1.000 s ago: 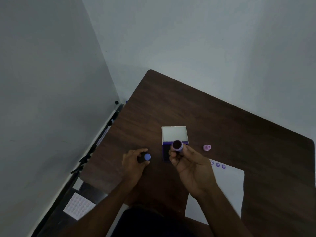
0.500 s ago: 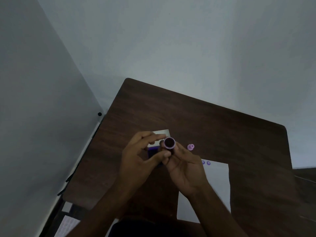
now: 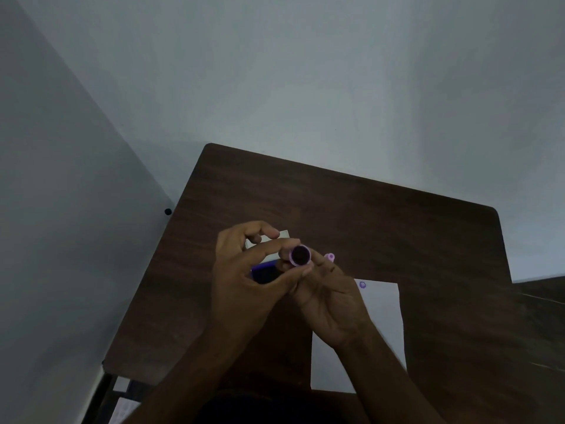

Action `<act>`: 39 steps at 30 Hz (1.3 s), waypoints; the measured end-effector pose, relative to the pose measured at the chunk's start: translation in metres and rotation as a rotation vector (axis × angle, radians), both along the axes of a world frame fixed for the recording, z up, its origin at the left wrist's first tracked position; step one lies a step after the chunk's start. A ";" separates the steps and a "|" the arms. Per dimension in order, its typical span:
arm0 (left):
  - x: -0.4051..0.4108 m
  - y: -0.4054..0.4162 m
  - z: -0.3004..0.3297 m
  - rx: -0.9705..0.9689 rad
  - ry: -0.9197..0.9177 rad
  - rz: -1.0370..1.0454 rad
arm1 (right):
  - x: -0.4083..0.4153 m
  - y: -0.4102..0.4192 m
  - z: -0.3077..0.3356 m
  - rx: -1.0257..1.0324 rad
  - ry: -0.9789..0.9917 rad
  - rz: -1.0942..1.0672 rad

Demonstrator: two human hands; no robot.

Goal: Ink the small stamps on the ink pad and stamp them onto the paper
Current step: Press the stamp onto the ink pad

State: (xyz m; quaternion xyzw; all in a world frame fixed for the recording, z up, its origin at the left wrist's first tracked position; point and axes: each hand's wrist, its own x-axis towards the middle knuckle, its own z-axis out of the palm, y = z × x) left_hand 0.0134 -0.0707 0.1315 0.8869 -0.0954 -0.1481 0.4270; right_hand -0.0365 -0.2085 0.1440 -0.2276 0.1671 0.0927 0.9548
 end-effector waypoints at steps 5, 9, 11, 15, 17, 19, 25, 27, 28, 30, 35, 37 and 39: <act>-0.005 -0.005 0.030 -0.098 -0.455 0.009 | -0.001 0.000 -0.002 0.165 0.050 0.028; -0.006 -0.006 0.021 -0.063 -0.492 -0.010 | -0.001 0.000 -0.005 0.207 0.105 -0.007; -0.006 -0.006 0.019 -0.070 -0.434 -0.006 | -0.001 0.001 -0.006 0.222 0.123 -0.030; -0.004 -0.005 0.021 -0.101 -0.480 -0.012 | 0.000 0.004 -0.009 0.281 0.114 -0.033; 0.000 -0.003 0.024 -0.121 -0.511 -0.015 | 0.001 0.005 -0.011 0.268 0.117 -0.029; 0.002 -0.001 0.027 -0.146 -0.534 -0.026 | 0.003 0.005 -0.012 0.243 0.121 -0.014; 0.002 -0.001 0.019 -0.104 -0.493 -0.040 | 0.004 -0.002 -0.021 0.212 0.074 0.057; 0.005 0.000 0.012 -0.113 -0.407 -0.046 | 0.005 -0.004 -0.024 0.170 0.069 0.075; 0.006 0.001 0.009 -0.114 -0.369 -0.050 | 0.005 -0.006 -0.027 0.156 0.080 0.080; 0.009 0.003 -0.003 -0.112 -0.324 -0.059 | 0.006 -0.008 -0.035 0.122 0.103 0.096; 0.018 0.014 -0.034 -0.114 -0.208 -0.106 | 0.012 -0.013 -0.063 -0.088 0.199 0.172; 0.021 0.021 -0.048 -0.080 -0.165 -0.135 | 0.015 -0.016 -0.073 -0.244 0.216 0.230; 0.023 0.028 -0.066 -0.025 -0.125 -0.148 | 0.018 -0.020 -0.080 -0.514 0.230 0.279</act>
